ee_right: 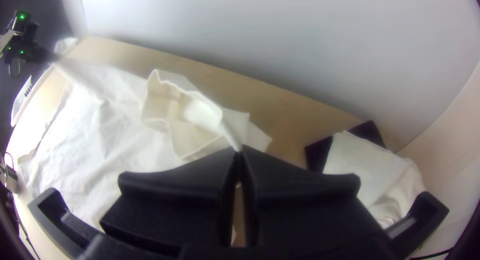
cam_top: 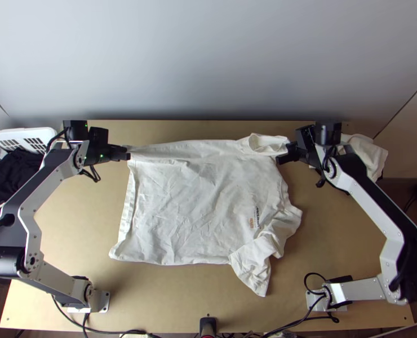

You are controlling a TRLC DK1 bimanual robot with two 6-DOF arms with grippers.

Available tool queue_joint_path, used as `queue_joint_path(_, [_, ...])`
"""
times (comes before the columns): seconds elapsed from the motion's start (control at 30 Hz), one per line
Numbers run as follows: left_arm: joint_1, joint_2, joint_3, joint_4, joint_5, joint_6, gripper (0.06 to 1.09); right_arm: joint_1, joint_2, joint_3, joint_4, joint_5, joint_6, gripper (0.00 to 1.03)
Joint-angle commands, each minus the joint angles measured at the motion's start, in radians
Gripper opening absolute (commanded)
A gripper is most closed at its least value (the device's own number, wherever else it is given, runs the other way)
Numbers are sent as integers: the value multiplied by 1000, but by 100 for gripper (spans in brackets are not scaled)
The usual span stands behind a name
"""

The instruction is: Fold the t-shirt

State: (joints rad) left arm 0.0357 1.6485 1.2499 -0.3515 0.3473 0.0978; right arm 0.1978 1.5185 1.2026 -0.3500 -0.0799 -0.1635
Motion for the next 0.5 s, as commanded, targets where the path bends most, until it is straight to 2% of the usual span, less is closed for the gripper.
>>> queue_joint_path(0.0, [0, -58, -75, 2, 1, 0, 9, 12, -101, -100, -12, -20, 21, 3])
queue_joint_path(0.47, [1, -141, -178, 0, 1, -9, 9, 14, -277, -236, -93, -49, 35, 3])
